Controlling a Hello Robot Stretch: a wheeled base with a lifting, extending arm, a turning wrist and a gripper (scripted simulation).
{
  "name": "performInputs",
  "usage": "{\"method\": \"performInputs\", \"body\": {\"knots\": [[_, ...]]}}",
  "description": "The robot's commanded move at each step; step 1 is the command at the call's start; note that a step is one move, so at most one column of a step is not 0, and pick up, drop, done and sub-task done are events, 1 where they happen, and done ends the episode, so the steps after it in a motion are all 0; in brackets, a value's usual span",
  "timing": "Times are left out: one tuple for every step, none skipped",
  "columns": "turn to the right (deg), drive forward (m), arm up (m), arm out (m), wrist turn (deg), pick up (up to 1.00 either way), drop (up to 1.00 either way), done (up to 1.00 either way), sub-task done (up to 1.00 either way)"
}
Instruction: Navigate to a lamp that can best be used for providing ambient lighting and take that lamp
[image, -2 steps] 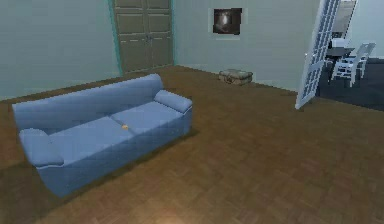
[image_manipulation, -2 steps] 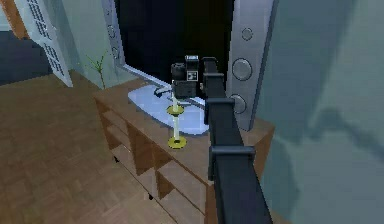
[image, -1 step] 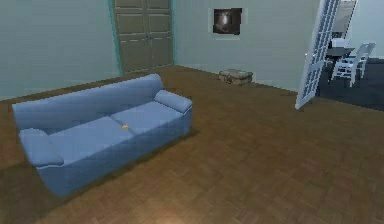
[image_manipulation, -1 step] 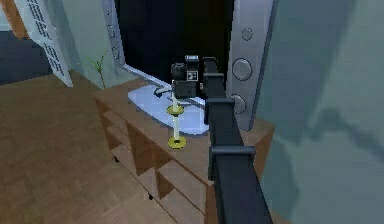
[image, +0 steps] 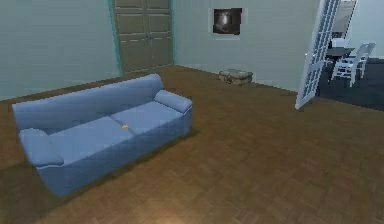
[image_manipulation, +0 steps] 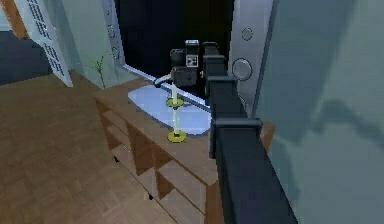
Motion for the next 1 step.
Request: {"method": "performInputs", "body": {"knots": [[0.0, 0.0, 0.0, 0.0, 0.0, 0.0, 0.0, 1.0, 0.0]]}}
